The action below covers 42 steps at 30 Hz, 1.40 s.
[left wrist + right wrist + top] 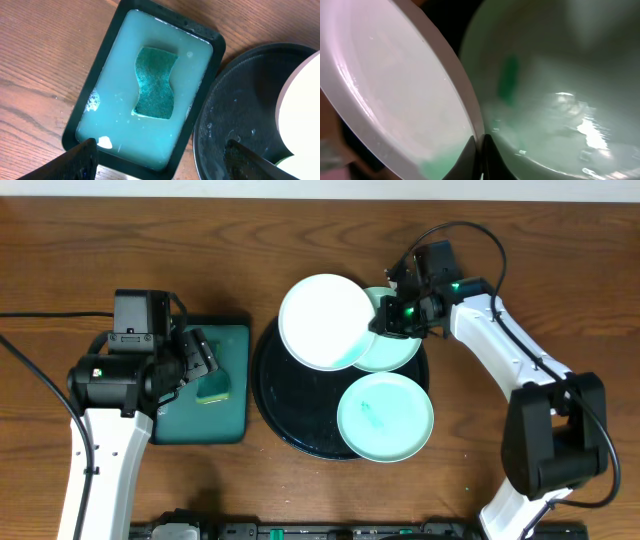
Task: Clean dirty plates on tray and stack at the side
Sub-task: 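Grasp the white plate rim with the right gripper and lift it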
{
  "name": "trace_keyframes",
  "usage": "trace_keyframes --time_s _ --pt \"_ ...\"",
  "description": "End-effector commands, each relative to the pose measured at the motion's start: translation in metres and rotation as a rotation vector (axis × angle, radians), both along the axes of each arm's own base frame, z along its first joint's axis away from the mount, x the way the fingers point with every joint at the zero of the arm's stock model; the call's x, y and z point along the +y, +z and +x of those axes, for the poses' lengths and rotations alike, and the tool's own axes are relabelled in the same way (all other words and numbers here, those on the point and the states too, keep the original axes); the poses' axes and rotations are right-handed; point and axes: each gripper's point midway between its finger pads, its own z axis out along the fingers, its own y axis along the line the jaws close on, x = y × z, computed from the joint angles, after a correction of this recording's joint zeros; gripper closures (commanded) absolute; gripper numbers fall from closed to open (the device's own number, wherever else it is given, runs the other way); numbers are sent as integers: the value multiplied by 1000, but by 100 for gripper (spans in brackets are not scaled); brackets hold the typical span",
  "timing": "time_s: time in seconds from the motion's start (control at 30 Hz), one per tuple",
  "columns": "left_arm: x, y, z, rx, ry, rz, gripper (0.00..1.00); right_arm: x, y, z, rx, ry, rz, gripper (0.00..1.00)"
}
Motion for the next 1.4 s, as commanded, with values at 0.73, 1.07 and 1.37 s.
trace_keyframes --time_s 0.73,1.07,1.37 --pt "0 3 0 -7 8 -1 19 -2 122 -31 -694 170 -972 99" --pt "0 4 1 -11 8 -1 19 32 187 -70 -998 176 -1355 99" --pt "0 5 4 -25 8 -2 19 60 230 -122 -1193 186 -1571 99"
